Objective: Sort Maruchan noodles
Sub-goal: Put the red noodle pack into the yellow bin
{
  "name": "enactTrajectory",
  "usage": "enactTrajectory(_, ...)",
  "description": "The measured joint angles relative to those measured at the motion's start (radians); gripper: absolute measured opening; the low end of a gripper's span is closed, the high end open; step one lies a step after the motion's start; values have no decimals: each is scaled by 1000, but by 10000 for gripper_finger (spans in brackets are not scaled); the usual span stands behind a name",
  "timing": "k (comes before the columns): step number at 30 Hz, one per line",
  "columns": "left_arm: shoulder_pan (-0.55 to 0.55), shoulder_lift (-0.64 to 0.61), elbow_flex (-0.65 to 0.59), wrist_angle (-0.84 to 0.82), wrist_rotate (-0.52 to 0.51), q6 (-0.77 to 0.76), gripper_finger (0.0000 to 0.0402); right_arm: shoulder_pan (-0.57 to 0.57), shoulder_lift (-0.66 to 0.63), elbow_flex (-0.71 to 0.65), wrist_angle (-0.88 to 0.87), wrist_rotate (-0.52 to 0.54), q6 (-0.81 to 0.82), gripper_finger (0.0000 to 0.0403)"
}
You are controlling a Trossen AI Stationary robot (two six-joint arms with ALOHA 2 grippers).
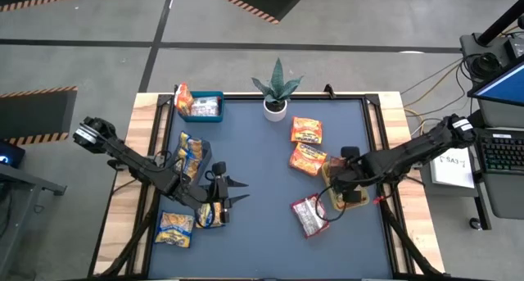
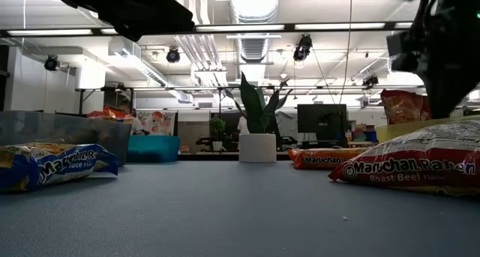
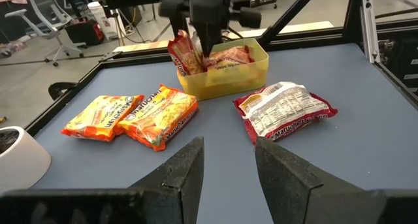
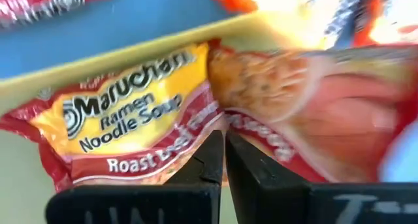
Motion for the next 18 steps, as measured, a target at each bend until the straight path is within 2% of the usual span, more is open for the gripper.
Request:
enactTrajectory(5,0,0,-1,0,0,0,121,0,-56,41,-19,25,26,8)
enactTrajectory(9,0,0,-8,0,0,0,121,0,-70,42,-4,-40,69,8)
enactTrajectory(11,0,0,-8,0,0,-3,121,1,-58,32,-1,-81,84,8)
enactTrajectory(18,0,0,-13,2,0,-8,121,1,41,-27,28,-75,116,8)
